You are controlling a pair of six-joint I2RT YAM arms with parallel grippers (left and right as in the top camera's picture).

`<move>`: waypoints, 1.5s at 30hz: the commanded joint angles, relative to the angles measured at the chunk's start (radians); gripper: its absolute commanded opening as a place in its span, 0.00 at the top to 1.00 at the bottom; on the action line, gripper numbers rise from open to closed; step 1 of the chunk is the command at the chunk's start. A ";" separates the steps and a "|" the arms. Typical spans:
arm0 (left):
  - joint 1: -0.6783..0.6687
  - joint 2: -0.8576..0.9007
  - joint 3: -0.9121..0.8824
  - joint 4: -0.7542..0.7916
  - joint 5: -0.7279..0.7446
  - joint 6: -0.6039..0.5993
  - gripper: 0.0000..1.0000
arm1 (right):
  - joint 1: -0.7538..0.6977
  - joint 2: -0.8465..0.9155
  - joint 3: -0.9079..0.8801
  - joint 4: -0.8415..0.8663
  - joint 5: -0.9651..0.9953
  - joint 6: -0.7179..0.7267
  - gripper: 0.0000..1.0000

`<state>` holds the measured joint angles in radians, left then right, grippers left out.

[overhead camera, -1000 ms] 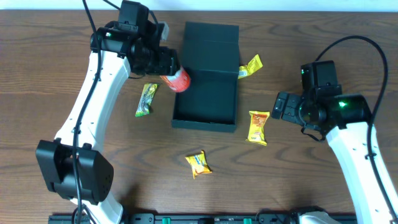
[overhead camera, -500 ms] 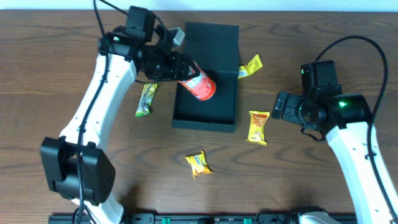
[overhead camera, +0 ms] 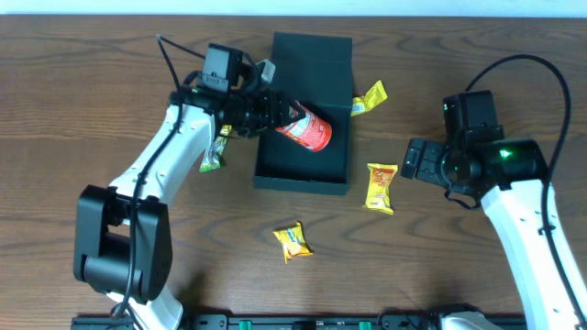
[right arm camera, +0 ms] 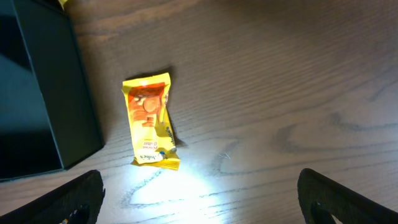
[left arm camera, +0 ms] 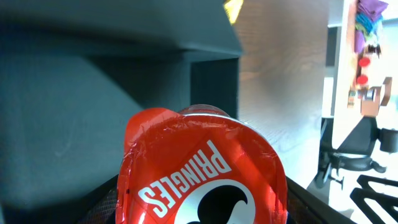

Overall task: Pack container
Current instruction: 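Lift the can and carry it over the black box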

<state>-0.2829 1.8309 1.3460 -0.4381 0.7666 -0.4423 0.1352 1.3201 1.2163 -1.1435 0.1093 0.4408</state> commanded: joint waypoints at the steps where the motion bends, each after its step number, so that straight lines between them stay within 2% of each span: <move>1: -0.032 -0.011 -0.039 0.041 -0.043 -0.108 0.29 | 0.013 -0.003 0.015 0.000 0.018 0.014 0.01; 6: -0.076 -0.011 -0.064 0.095 -0.116 -0.187 0.29 | 0.013 -0.003 0.015 0.000 0.022 0.014 0.01; 12: -0.133 -0.011 -0.064 0.116 -0.205 -0.217 0.27 | 0.013 -0.003 0.015 0.000 0.023 0.014 0.01; 22: -0.176 -0.003 -0.066 0.114 -0.309 -0.219 0.25 | 0.013 -0.003 0.015 -0.002 0.022 0.014 0.01; 31: -0.174 0.000 -0.066 0.057 -0.520 -0.204 0.22 | 0.013 -0.003 0.015 -0.005 0.022 -0.009 0.01; 39: -0.165 -0.001 -0.066 0.114 -0.407 -0.200 0.21 | 0.013 -0.003 0.015 0.002 0.023 -0.012 0.01; 42: -0.165 -0.005 -0.062 0.122 -0.361 -0.154 0.29 | 0.013 -0.003 0.015 0.003 0.026 -0.012 0.01; 45: -0.165 -0.031 -0.060 0.121 -0.366 -0.133 0.28 | 0.013 -0.003 0.015 0.002 0.038 -0.011 0.01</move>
<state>-0.4526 1.8309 1.2831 -0.3153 0.3801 -0.6193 0.1352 1.3201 1.2163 -1.1412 0.1173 0.4397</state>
